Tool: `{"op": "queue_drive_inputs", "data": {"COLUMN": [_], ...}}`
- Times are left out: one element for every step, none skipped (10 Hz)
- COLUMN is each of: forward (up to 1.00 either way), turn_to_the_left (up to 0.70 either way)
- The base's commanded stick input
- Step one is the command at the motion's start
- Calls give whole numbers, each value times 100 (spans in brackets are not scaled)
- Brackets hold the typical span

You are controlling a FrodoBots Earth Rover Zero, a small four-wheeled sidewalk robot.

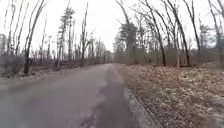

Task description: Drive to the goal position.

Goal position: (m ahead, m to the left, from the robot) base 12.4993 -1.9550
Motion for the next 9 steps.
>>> {"op": "queue_drive_inputs", "data": {"forward": [100, 100, 100, 100, 100, 100, 100, 100, 100], "turn_to_the_left": [1, 0, 0, 0, 0, 0, 0, 40, 40]}}
